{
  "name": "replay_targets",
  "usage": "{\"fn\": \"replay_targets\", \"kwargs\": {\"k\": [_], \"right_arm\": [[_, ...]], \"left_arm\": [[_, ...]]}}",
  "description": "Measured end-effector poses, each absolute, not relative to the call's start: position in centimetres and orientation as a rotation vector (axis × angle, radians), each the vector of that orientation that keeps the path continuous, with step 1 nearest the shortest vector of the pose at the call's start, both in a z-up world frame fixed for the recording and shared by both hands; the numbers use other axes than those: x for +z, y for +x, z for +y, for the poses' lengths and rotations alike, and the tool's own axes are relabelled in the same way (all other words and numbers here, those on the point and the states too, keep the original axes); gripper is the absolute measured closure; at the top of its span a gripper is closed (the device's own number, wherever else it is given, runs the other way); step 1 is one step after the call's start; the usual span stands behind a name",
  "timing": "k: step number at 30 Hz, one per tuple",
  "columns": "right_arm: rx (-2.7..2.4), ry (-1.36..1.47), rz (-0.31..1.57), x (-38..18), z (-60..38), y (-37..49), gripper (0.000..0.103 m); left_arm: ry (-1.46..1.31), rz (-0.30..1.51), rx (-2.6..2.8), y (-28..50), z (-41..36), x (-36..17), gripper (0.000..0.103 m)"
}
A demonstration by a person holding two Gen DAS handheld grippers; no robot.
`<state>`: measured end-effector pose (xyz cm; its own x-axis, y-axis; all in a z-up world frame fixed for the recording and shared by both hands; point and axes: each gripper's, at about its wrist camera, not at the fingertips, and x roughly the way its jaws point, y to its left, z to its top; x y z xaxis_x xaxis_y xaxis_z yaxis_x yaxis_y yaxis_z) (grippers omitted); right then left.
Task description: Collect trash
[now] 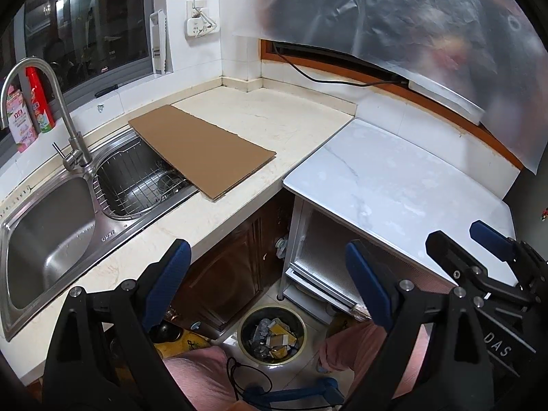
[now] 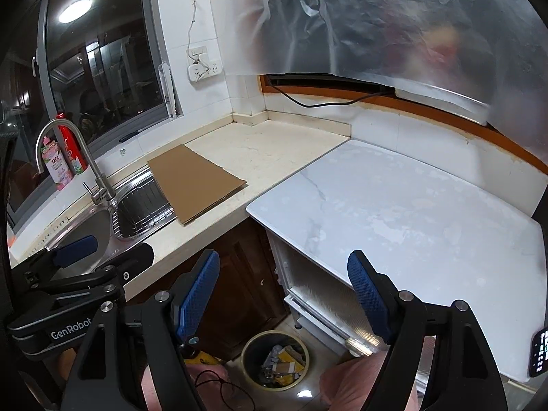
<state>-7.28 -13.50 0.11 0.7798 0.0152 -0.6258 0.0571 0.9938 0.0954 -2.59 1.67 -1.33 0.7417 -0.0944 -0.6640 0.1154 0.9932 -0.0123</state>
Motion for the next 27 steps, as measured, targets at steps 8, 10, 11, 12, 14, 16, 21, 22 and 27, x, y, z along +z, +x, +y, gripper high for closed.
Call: {"fn": "replay_targets", "kwargs": {"k": [8,10,11,12,14,16,21,22,27], "right_arm": [[-0.030,0.117,0.671,0.00,-13.67,-7.08,0.024],[-0.034,0.118,0.667,0.04,-13.76,-7.10,0.024],[-0.036,0.119,0.664,0.00,-13.75,-7.09,0.024],[-0.038,0.120,0.661,0.02,-13.63,-7.24,0.024],[-0.042,0.123,0.656,-0.02,-13.60,-7.31,0.024],[-0.045,0.126,0.653,0.07,-13.63,-7.41,0.024],[-0.047,0.127,0.642,0.18,-13.68,-7.61,0.024],[-0.047,0.127,0.641,0.19,-13.74,-7.62,0.024],[-0.046,0.130,0.638,0.13,-13.82,-7.81,0.024]], "left_arm": [[0.033,0.719,-0.117,-2.40,1.36,-1.13,0.013],[0.034,0.716,-0.117,-2.36,1.28,-1.05,0.013],[0.035,0.715,-0.118,-2.30,1.23,-1.03,0.013],[0.036,0.714,-0.118,-2.24,1.21,-1.03,0.013],[0.036,0.711,-0.120,-2.27,1.15,-0.92,0.013],[0.034,0.708,-0.122,-2.30,1.13,-0.87,0.013],[0.032,0.701,-0.121,-2.49,0.89,-0.76,0.013],[0.034,0.699,-0.120,-2.51,0.84,-0.72,0.013],[0.042,0.694,-0.117,-2.62,0.71,-0.61,0.013]]}}
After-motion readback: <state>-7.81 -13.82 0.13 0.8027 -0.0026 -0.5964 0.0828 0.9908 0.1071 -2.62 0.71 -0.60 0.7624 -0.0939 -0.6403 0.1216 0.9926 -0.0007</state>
